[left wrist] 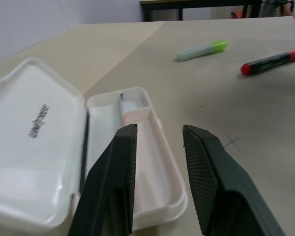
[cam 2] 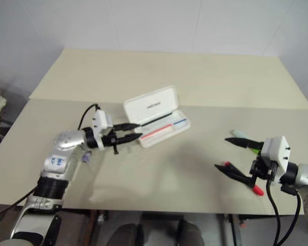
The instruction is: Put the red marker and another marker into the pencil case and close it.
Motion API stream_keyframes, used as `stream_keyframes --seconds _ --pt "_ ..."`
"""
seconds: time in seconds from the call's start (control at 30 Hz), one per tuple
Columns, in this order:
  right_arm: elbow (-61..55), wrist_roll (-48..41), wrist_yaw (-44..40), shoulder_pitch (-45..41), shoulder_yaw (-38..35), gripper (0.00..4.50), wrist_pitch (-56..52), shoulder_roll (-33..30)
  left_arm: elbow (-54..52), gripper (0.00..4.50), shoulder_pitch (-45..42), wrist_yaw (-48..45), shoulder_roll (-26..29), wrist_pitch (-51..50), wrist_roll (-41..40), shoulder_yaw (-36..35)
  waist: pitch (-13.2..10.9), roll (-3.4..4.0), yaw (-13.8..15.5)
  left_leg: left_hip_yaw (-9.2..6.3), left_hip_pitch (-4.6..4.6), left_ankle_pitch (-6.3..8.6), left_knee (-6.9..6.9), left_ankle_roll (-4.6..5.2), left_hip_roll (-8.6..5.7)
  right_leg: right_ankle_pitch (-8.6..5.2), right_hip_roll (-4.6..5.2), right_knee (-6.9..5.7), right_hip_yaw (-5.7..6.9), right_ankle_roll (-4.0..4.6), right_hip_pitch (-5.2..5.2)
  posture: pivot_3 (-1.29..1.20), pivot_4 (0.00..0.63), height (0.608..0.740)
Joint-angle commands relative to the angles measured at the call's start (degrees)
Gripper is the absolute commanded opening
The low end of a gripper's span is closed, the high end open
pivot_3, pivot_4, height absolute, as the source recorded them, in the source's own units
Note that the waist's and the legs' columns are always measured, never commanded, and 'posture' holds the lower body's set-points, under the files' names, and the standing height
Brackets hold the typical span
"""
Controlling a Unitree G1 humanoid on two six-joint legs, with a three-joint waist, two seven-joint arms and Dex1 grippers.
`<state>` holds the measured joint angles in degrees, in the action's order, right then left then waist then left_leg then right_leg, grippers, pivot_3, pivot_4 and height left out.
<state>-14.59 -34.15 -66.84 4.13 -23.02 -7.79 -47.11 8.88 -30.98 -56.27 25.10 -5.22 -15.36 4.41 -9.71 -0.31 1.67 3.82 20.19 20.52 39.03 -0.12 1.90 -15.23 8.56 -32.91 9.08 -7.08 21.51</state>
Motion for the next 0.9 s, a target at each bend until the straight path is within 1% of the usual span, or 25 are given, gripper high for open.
stream_keyframes --seconds 0.03,0.23,0.47,0.67,0.9 --pt "-2.66 -0.98 0.96 -0.17 -1.0 4.5 -0.13 0.08 -3.26 1.73 -0.04 1.53 -0.74 -2.89 1.75 2.74 0.0 0.0 0.01 0.0 0.0 0.0 0.0 0.0 0.0 0.0 0.0 0.0 0.0 0.0 0.0 0.0 0.15 0.74" --pt "-5.3 -0.85 3.53 -1.51 1.08 4.5 -0.75 1.34 -3.49 1.73 -1.21 3.06 -0.91 -8.28 4.57 6.55 0.0 0.0 -0.01 -0.01 0.0 0.0 -0.01 0.0 0.0 0.0 -0.01 0.0 0.01 0.0 0.0 0.0 0.15 0.74" --pt "-8.23 -0.77 5.71 -1.89 2.61 4.5 -0.94 2.79 -2.76 1.73 -3.47 3.88 -0.12 -14.05 7.79 9.13 0.0 0.0 0.0 -0.01 0.0 0.0 0.0 0.0 0.0 0.0 0.0 0.0 0.0 0.0 0.0 0.0 0.15 0.74" --pt "-11.16 -0.86 7.69 -0.95 2.88 4.5 -1.01 4.02 -2.6 1.73 -6.21 3.11 0.5 -17.26 9.78 10.82 0.0 0.0 0.16 -0.03 0.03 0.0 0.0 0.0 -0.01 0.0 0.0 0.0 0.01 0.0 0.0 0.0 0.15 0.74" --pt "-12.4 -0.84 8.97 -1.48 2.91 4.5 -0.95 4.25 -2.86 1.73 -9.97 -0.75 2.34 -21.73 11.62 14.16 0.0 -0.01 0.15 -0.01 0.03 0.0 0.0 0.0 -0.01 0.0 -0.01 0.01 0.01 0.0 0.01 0.0 0.15 0.74"
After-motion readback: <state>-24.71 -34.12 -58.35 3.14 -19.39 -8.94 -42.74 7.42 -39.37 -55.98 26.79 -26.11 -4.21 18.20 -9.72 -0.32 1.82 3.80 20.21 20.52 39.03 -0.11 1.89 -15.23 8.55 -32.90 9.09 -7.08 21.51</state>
